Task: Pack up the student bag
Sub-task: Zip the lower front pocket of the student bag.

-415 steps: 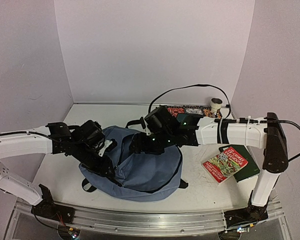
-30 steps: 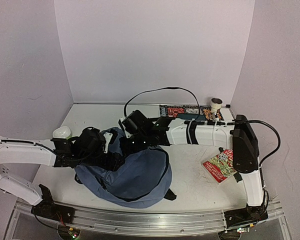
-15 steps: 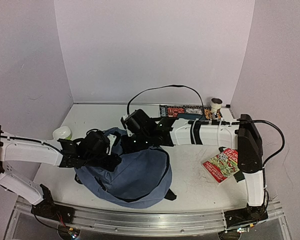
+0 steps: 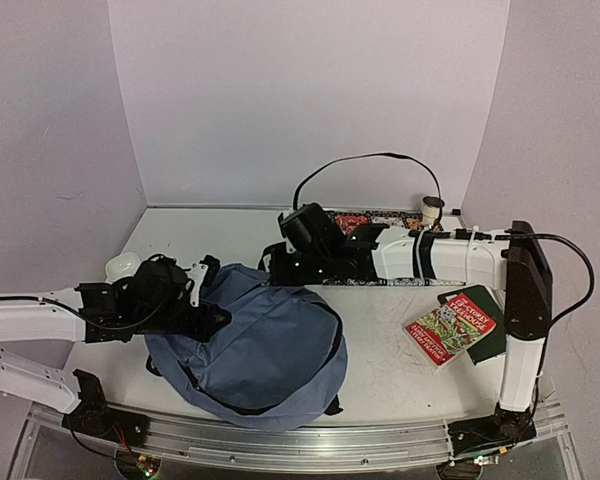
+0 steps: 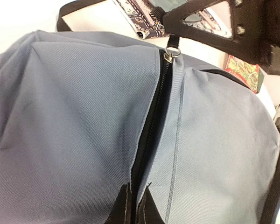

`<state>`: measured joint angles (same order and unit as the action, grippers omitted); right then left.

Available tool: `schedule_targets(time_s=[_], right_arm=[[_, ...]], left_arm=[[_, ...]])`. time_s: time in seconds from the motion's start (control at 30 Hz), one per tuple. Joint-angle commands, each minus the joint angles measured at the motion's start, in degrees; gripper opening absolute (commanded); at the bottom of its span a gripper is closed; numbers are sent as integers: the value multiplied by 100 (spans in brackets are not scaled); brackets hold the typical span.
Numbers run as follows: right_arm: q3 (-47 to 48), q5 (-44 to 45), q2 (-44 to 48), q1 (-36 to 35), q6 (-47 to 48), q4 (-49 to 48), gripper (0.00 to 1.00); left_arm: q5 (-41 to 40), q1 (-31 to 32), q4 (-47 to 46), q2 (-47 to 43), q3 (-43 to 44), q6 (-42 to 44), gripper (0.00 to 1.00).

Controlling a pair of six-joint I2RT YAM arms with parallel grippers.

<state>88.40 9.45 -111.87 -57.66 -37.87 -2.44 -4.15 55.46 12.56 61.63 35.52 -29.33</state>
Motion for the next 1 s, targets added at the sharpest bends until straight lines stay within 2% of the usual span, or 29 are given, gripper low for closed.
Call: schedule_targets(time_s=[0.0,0.3,0.47,0.57,0.8,0.97], right_arm=[[-48,806,187,701,-51,104,0],[49,-159,-346,907,-247,103,0],[179,-698,-512,943,-183,104,0],[207,-452,-518,976,-248,232,0],[-69,-468,-542,1333,-582,467,0],[149,-853,-686,1343,-486,444,0]], left_arm=[[-94,-6,528,-449,-85,-375,0],[-391,-9,555,-1179,-345,-742,0],[-367,-9,552,-1022,-316,-764,0],[-312,-9,554,-947,-286,-697,0],[-711,-9,588,-1847,-575,-970,0],[-602,-9,586,-1612,-619,-1171,0]])
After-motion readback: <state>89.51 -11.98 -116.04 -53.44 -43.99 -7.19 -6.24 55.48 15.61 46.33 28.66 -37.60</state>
